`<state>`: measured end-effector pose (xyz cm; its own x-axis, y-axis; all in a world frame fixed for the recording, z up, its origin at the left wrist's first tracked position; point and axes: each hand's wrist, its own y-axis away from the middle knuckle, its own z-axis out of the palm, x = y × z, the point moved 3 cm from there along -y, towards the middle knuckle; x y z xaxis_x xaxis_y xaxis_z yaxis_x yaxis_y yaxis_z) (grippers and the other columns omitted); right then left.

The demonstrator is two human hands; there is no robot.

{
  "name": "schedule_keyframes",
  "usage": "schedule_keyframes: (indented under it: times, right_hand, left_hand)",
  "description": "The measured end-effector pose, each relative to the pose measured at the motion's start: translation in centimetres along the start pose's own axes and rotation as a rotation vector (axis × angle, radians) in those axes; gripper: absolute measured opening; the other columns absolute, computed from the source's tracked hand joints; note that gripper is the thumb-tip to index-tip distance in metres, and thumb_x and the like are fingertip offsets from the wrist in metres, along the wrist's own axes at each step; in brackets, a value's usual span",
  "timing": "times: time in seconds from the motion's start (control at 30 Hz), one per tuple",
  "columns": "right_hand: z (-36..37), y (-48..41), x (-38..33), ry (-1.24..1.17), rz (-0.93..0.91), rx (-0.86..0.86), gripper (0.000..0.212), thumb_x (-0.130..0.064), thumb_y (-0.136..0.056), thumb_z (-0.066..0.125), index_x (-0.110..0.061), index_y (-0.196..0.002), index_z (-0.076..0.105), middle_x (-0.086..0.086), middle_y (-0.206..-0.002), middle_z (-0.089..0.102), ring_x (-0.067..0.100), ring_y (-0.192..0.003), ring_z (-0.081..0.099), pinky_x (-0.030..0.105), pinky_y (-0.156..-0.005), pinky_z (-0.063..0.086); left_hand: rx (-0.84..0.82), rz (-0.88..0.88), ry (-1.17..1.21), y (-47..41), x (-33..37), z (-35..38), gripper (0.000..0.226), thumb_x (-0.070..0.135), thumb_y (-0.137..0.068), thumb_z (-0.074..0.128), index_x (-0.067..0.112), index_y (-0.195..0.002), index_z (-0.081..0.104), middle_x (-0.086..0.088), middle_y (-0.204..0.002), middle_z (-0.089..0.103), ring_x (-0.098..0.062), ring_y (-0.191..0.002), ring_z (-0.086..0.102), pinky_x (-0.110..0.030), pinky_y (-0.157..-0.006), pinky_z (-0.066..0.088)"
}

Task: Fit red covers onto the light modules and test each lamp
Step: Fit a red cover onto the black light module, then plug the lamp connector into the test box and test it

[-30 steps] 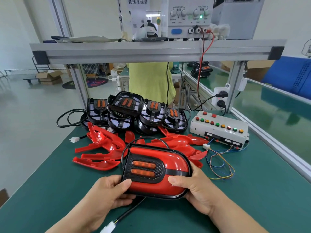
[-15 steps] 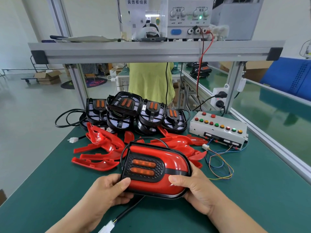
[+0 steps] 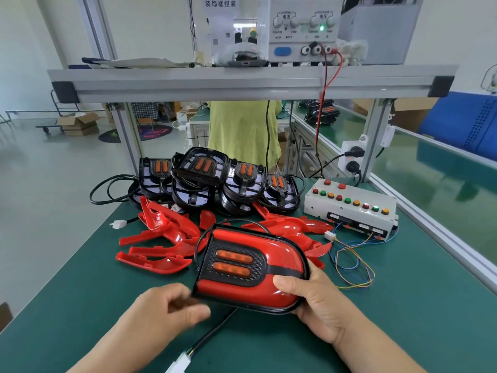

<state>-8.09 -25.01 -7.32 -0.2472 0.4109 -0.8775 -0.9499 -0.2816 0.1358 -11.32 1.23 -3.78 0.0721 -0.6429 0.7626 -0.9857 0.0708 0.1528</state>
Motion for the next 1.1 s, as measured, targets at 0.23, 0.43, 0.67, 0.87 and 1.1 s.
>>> schedule_keyframes:
  times: [0.23, 0.43, 0.67, 0.87, 1.1]
  right_hand:
    - [0.3, 0.2, -0.3, -0.053, -0.011, -0.044, 0.076, -0.006, -0.053, 0.088, -0.011, -0.124, 0.063, 0.022, -0.12, 0.069, 0.041, -0.106, 0.069, 0.049, -0.084, 0.059]
    - [0.5, 0.6, -0.5, -0.113, 0.028, -0.133, 0.08, -0.007, -0.049, 0.096, -0.01, -0.123, 0.066, 0.025, -0.126, 0.066, 0.042, -0.11, 0.067, 0.045, -0.081, 0.059]
    - [0.0, 0.6, -0.8, -0.101, 0.044, -0.121, 0.077, -0.002, -0.055, 0.087, -0.005, -0.128, 0.061, 0.025, -0.123, 0.067, 0.04, -0.104, 0.07, 0.045, -0.078, 0.06]
    - [0.0, 1.1, -1.4, -0.056, 0.036, -0.155, 0.086, -0.006, -0.046, 0.096, -0.005, -0.126, 0.063, 0.026, -0.123, 0.066, 0.04, -0.104, 0.069, 0.045, -0.078, 0.06]
    - [0.6, 2.2, -2.0, -0.101, -0.007, -0.209, 0.083, -0.01, -0.045, 0.1, -0.005, -0.121, 0.068, 0.028, -0.124, 0.065, 0.04, -0.105, 0.069, 0.045, -0.082, 0.059]
  left_hand:
    - [-0.05, 0.085, -0.247, 0.6, 0.9, 1.1, 0.033, 0.04, -0.068, 0.086, 0.062, -0.074, 0.062, 0.008, -0.081, 0.063, 0.0, -0.075, 0.06, -0.02, -0.068, 0.05]
    - [0.23, 0.008, -0.53, -0.3, 1.6, -1.5, 0.037, 0.047, -0.08, 0.071, 0.073, -0.073, 0.046, 0.015, -0.067, 0.06, 0.0, -0.063, 0.052, -0.019, -0.053, 0.036]
    - [0.443, -0.075, -0.362, -3.4, 0.7, -4.8, 0.018, 0.027, -0.085, 0.062, 0.044, -0.079, 0.06, 0.012, -0.063, 0.066, -0.016, -0.067, 0.064, -0.03, -0.061, 0.049]
    - [0.38, -0.077, 0.109, -5.3, -0.1, -4.7, 0.03, 0.002, -0.091, 0.047, 0.027, -0.096, 0.064, 0.004, -0.07, 0.075, -0.018, -0.077, 0.075, -0.046, -0.086, 0.056]
    - [0.368, 0.014, 0.187, -4.9, 0.3, -3.5, 0.011, 0.02, -0.084, 0.077, 0.021, -0.091, 0.069, 0.001, -0.067, 0.072, -0.013, -0.062, 0.071, -0.032, -0.071, 0.052]
